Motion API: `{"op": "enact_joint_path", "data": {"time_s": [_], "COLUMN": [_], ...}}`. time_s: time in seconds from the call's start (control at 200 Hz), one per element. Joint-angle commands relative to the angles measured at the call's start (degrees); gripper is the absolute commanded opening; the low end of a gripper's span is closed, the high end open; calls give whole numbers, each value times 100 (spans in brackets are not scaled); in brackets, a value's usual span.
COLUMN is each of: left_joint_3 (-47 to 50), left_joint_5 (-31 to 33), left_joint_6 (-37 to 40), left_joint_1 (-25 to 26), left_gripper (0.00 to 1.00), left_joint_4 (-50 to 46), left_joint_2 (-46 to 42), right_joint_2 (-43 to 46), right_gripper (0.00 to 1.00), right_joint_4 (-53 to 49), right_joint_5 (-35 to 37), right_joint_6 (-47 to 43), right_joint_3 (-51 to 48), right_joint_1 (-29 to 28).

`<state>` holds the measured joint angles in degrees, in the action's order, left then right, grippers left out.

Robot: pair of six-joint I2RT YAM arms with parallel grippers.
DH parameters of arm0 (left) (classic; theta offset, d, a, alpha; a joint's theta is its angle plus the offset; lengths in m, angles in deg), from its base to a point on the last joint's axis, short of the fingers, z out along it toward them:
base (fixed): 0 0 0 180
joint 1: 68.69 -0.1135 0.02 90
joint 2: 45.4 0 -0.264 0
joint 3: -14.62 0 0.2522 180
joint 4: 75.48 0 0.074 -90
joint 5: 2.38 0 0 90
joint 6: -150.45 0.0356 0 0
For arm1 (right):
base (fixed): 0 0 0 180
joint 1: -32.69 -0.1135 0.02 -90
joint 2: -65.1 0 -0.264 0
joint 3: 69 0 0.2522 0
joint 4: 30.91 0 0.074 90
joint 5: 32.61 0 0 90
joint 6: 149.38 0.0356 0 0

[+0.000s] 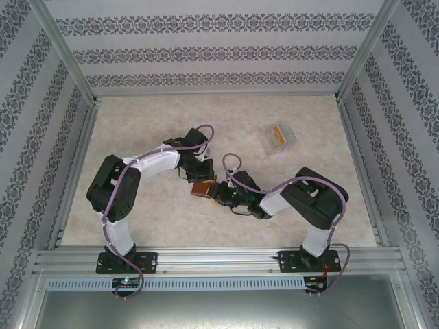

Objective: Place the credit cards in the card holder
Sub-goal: Move the card holder to the center of the table.

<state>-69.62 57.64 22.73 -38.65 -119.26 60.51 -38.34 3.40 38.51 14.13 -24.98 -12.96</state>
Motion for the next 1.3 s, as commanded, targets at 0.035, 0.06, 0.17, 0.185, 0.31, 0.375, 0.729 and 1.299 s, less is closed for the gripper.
{"op": "enact_joint_path", "data": {"time_s": [0.035, 0.06, 0.17, 0.185, 0.31, 0.375, 0.729, 1.299], "left_joint_3": [-142, -141, -134, -133, -39, 3, 220, 304], "left_joint_5": [-149, -149, -148, -154, -172, -166, -243, -669], "left_joint_6": [80, 96, 165, 174, 250, 309, 950, 634], "left_joint_1": [-5, -20, -92, -107, -204, -269, -436, -512], "left_gripper": [0, 0, 0, 0, 0, 0, 0, 0], "left_joint_4": [-21, -30, -63, -64, -44, -32, 488, 642], "left_joint_2": [34, 34, 1, -4, -104, -159, 82, 350], "right_joint_2": [-115, -112, -69, -63, -75, -89, -18, -35], "right_gripper": [1, 0, 0, 0, 0, 0, 1, 1], "right_joint_4": [272, 264, 196, 183, -26, -53, -482, -729], "right_joint_5": [247, 238, 162, 138, -83, -114, -303, -289], "right_joint_6": [181, 187, 155, 147, 108, 128, 18, -91], "right_joint_3": [-66, -100, -251, -264, -290, -327, -224, -100], "right_joint_1": [-2, 13, 87, 102, 224, 254, 339, 407]}}
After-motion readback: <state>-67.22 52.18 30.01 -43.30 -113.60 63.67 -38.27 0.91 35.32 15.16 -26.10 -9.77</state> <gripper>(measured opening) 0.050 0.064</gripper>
